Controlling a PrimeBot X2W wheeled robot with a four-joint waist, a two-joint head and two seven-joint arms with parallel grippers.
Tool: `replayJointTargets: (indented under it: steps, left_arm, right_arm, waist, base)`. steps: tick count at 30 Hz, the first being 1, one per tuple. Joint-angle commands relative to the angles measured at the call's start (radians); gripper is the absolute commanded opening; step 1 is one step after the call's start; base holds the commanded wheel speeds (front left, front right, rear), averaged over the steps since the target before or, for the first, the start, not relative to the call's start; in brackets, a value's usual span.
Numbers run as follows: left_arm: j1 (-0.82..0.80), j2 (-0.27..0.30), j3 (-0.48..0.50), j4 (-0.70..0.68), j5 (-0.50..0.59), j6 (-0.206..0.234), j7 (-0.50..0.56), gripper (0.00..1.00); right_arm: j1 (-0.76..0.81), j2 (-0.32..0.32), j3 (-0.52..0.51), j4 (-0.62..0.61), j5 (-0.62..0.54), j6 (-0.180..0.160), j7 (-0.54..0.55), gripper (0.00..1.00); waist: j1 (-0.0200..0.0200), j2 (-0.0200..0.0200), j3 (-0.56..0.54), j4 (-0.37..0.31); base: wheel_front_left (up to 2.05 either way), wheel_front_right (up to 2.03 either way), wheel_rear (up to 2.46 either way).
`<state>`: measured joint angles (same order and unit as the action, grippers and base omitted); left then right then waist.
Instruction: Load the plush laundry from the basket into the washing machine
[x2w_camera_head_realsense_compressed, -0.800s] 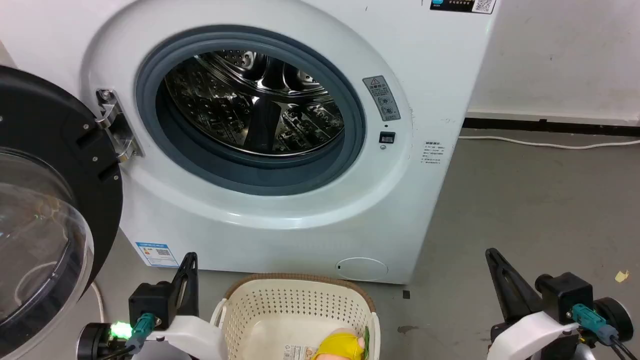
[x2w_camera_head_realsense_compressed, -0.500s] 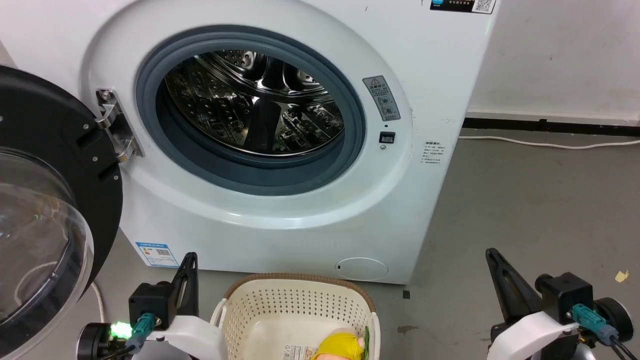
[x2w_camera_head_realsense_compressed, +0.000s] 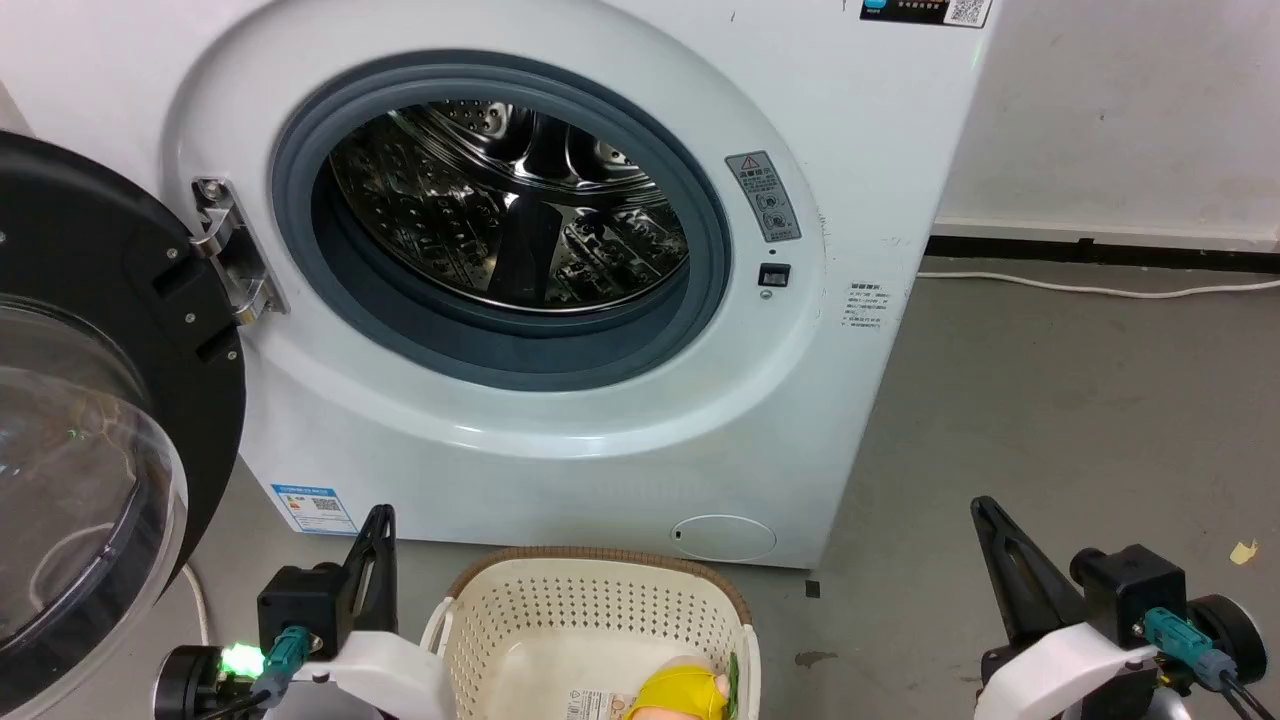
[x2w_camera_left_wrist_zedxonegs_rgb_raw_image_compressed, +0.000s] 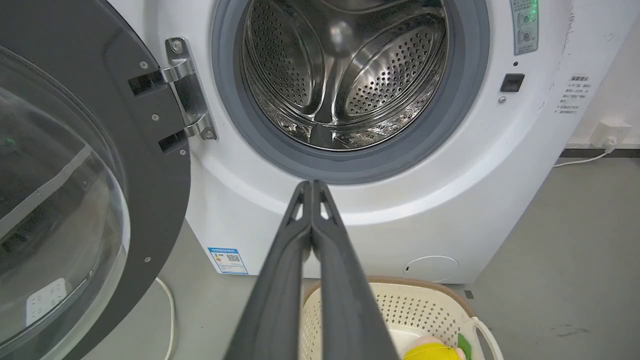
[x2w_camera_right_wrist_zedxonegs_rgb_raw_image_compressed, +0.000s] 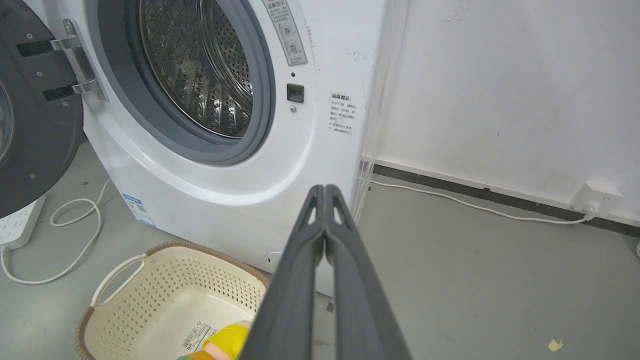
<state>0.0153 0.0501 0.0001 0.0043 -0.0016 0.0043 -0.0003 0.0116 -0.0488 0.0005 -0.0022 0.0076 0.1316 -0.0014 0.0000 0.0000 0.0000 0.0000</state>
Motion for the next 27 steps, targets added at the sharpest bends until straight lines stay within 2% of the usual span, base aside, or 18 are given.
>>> replayJointTargets:
  steps: [1,27]
  left_arm:
    - [-0.015,0.000,0.000,-0.004,0.002,-0.004,0.000,0.00]
    - [-0.015,0.000,0.000,-0.004,0.002,-0.004,0.000,0.00]
  right_arm:
    - [-0.012,-0.001,0.000,0.002,-0.008,-0.001,0.001,0.00]
    - [-0.012,-0.001,0.000,0.002,-0.008,-0.001,0.001,0.00]
  waist:
    - [0.0000,0.0000,0.000,0.000]
    - [0.0000,0.0000,0.000,0.000]
  base:
    - [0.00,0.00,0.00]
    - [0.00,0.00,0.00]
